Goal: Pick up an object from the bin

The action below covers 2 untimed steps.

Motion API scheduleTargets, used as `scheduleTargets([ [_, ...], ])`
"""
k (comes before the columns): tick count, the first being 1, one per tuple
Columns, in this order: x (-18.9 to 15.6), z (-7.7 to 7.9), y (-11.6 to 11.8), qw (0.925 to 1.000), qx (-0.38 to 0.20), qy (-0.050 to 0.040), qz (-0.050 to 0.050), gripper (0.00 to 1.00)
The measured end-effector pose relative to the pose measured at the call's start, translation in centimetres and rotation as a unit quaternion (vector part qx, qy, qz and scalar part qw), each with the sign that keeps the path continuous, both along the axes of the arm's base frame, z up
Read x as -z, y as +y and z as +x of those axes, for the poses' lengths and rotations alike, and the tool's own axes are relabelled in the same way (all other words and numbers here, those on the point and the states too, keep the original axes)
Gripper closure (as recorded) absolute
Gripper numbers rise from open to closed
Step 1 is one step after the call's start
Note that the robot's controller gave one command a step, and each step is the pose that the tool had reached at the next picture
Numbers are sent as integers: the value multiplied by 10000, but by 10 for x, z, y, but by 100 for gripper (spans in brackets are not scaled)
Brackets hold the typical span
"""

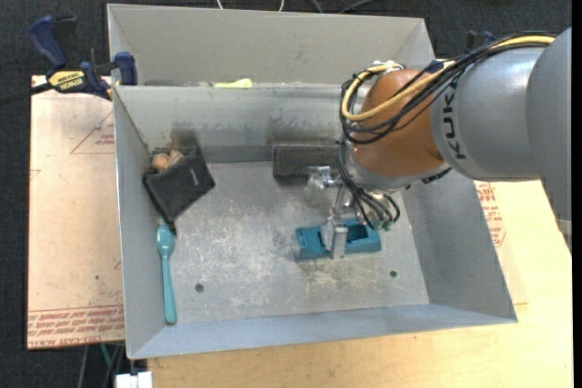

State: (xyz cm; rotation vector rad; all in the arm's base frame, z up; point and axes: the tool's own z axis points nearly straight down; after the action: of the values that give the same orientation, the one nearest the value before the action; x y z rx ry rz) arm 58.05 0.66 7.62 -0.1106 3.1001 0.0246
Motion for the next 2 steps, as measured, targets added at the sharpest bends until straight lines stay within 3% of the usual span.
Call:
scheduleTargets([
  [1,0,0,0,10000,5,12,1,0],
  [2,-62,-36,-29,9998,-217,11,-1,0],
])
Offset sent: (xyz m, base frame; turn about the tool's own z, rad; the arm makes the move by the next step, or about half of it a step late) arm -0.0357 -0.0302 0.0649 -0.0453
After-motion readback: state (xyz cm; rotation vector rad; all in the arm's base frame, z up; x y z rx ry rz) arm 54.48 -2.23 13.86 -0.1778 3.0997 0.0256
